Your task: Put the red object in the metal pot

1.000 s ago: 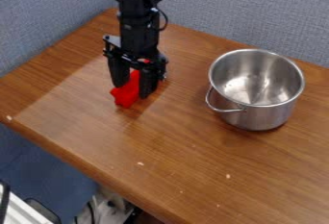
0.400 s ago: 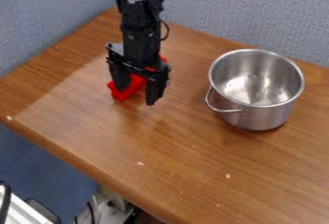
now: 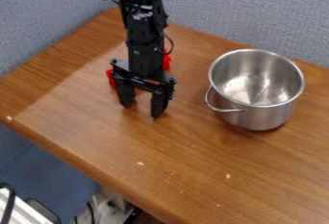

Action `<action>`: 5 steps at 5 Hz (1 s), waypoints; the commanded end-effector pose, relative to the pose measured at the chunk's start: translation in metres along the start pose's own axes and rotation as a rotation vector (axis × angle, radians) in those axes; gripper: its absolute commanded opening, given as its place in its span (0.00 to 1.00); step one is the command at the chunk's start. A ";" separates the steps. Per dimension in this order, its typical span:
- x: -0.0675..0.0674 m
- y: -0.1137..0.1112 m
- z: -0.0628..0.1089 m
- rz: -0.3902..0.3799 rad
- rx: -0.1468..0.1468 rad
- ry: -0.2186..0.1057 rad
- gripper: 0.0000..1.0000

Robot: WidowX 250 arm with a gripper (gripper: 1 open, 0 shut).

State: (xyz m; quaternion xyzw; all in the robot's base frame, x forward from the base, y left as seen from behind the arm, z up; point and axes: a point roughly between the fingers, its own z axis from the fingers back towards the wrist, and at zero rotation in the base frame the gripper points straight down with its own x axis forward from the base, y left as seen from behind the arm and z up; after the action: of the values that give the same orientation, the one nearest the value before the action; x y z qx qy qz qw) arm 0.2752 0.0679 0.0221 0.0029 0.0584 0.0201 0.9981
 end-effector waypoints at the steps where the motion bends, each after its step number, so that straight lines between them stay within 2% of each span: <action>1: 0.006 -0.004 0.021 0.003 0.001 -0.049 1.00; 2: 0.014 0.000 0.022 0.001 -0.009 -0.057 1.00; 3: 0.017 -0.001 0.036 -0.049 -0.009 -0.063 1.00; 4: 0.017 0.007 0.032 -0.001 -0.012 -0.068 0.00; 5: 0.017 0.014 0.027 0.047 -0.017 -0.067 0.00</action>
State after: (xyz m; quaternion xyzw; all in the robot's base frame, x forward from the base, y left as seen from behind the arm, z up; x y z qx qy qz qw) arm 0.2885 0.0760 0.0372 -0.0077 0.0470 0.0366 0.9982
